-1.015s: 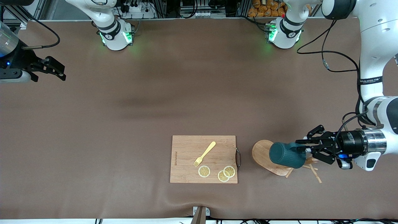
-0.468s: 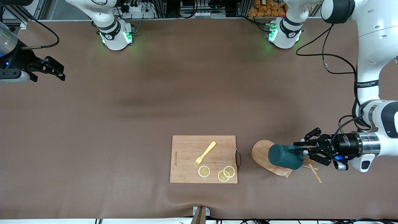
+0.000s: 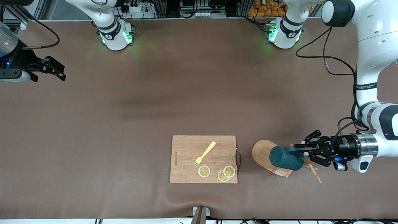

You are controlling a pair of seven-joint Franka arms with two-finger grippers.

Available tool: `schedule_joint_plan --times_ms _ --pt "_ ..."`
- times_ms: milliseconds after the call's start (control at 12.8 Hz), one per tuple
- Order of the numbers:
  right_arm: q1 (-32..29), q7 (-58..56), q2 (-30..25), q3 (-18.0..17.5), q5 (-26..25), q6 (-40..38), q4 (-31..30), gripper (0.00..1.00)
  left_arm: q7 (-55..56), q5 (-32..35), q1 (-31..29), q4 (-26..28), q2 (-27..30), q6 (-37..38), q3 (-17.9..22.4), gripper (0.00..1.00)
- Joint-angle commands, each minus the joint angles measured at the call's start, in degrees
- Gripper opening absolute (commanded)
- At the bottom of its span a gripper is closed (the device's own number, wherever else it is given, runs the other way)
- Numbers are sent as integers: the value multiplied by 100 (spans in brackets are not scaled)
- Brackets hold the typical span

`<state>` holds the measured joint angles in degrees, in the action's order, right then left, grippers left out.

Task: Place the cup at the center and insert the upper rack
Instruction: 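Slide the mug onto the mug tree's peg with the left gripper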

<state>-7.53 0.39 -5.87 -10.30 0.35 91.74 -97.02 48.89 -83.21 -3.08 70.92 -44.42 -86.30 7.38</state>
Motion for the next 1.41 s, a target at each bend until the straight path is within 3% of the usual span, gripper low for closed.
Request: schedule_joint_plan --times_ms 0,1171,1249,1327 --pt "6 23 -99 -7 0 -43 -28 100 -108 -152 -97 -17 -40 52 -44 0" --pt "-12 23 -90 20 0 -78 -54 100 -248 -152 -246 -8 -304 254 -61 0" --pt "-12 23 -99 20 0 -104 -71 100 -248 -152 -237 -8 -312 254 -61 14" --pt "-21 23 -99 20 0 -130 -63 100 -257 -152 -211 -17 -330 254 -61 46"
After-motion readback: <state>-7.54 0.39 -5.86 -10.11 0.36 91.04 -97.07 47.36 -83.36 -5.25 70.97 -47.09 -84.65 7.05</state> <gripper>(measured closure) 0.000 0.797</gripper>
